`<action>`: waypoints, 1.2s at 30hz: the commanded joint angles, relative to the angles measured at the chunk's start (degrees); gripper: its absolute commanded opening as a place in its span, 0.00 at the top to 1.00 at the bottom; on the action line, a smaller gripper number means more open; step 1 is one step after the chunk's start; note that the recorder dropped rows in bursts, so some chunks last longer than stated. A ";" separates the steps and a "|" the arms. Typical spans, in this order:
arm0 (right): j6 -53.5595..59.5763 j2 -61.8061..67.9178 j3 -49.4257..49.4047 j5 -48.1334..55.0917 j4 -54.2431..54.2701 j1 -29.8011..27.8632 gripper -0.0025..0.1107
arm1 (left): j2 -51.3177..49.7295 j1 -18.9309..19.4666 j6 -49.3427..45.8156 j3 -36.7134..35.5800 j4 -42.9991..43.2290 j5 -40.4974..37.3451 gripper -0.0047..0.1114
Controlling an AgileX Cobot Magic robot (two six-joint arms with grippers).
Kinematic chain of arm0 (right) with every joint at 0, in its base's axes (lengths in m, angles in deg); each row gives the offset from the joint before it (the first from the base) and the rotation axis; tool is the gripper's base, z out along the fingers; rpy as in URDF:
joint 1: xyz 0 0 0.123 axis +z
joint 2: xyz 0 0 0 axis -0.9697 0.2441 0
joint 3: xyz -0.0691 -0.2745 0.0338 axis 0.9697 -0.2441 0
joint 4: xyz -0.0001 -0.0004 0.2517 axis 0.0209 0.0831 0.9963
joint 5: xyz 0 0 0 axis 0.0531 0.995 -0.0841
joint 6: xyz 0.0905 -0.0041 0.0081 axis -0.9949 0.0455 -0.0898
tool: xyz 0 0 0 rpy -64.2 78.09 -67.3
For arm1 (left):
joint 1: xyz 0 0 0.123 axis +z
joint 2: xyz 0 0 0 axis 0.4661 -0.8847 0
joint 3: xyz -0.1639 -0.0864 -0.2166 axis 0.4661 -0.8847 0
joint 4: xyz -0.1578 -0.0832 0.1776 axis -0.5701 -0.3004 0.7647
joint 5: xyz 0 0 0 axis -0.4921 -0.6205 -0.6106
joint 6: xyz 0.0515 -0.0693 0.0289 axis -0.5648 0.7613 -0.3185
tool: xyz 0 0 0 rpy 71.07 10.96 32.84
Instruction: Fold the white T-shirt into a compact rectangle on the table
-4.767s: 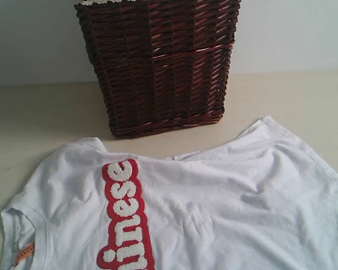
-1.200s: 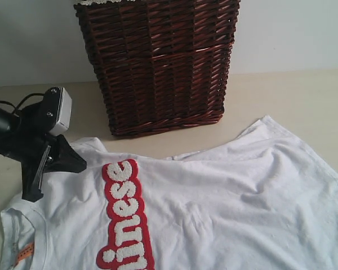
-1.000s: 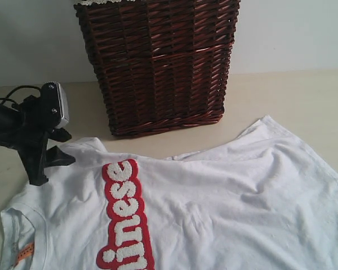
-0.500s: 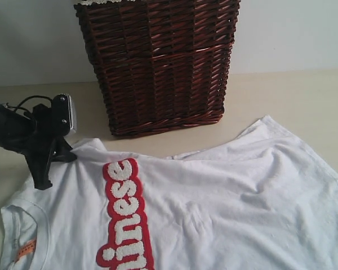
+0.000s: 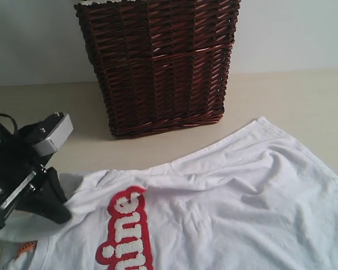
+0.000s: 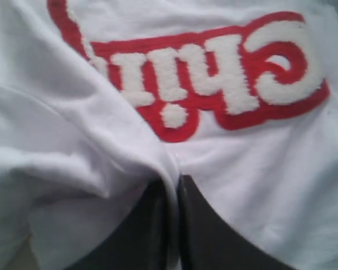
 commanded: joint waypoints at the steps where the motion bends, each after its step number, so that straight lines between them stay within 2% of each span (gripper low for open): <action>1: 0.42 -0.38 -0.30 -0.40 -0.18 -0.34 0.88 | -0.15 -0.25 1.40 -3.92 0.10 1.33 0.74; 5: 0.42 -0.38 -0.30 -0.40 -0.18 -0.34 0.88 | -0.15 -0.25 2.11 -5.65 -1.00 3.84 0.42; 7: 0.42 -0.38 -0.30 -0.40 -0.18 -0.34 0.88 | 0.85 -0.25 5.37 -5.65 -0.88 4.12 0.34; 8: 0.42 -0.38 -0.30 -0.40 -0.18 -0.34 0.88 | 1.79 -0.25 5.48 -5.54 -0.55 4.12 0.33; 11: 0.42 -0.38 -0.30 -0.40 -0.18 -0.34 0.88 | 5.75 -0.14 5.37 -3.01 2.71 8.01 0.36; 14: 0.42 -0.38 -0.30 -0.40 -0.18 -0.34 0.88 | 9.20 1.16 5.21 0.02 2.83 21.01 0.37; 16: 0.42 -0.38 -0.30 -0.40 -0.18 -0.34 0.88 | 8.76 2.15 3.22 2.10 -1.87 27.15 0.37; 24: 0.42 -0.38 -0.30 -0.40 -0.18 -0.34 0.88 | -5.41 3.08 2.47 3.97 -10.88 22.56 0.37; 30: 0.42 -0.38 -0.30 -0.40 -0.18 -0.34 0.88 | -10.76 3.08 2.13 3.97 -11.50 20.68 0.37; 33: 0.42 -0.38 -0.30 -0.40 -0.18 -0.34 0.88 | -11.01 3.08 2.02 3.97 -12.85 22.27 0.48; 36: 0.42 -0.38 -0.30 -0.40 -0.18 -0.34 0.88 | -9.85 3.08 0.55 3.97 -14.74 24.23 0.72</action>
